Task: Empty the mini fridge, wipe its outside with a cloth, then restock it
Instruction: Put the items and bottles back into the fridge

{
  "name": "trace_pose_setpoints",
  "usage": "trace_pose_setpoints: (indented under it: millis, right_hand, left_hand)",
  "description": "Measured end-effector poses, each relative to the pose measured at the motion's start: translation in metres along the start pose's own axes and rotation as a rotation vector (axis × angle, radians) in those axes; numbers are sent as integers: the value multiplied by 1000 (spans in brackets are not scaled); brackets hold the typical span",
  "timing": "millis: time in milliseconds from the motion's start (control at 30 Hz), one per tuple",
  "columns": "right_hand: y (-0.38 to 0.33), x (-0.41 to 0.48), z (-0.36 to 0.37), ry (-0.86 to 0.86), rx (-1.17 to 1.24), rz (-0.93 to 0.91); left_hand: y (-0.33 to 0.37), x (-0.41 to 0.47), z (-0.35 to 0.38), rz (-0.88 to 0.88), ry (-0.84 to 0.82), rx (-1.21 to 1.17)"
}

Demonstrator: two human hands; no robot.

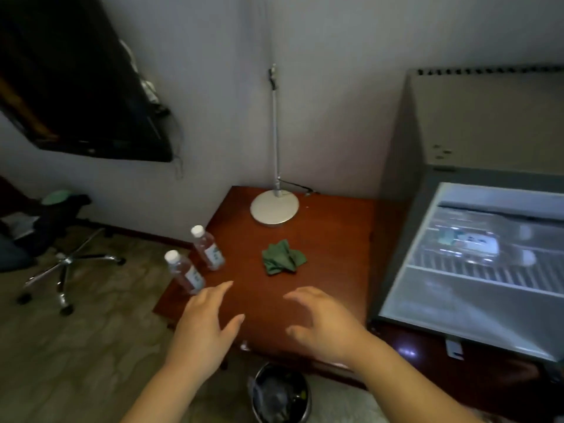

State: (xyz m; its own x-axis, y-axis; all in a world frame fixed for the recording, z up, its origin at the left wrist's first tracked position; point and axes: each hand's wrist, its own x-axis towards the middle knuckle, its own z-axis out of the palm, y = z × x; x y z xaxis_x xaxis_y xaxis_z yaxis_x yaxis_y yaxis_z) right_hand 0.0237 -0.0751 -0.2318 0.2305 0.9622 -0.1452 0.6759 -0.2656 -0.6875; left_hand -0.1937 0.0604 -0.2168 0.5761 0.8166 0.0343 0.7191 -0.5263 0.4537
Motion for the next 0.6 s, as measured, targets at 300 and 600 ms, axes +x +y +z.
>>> trace_pose_setpoints:
  millis: [300,600]
  right_hand:
    - [-107,118,84,-76,-120,-57]
    - [-135,155,113,-58,-206,43]
  left_hand:
    - [-153,38,-70,-93,52,51]
    - [-194,120,-72,2,-140,259]
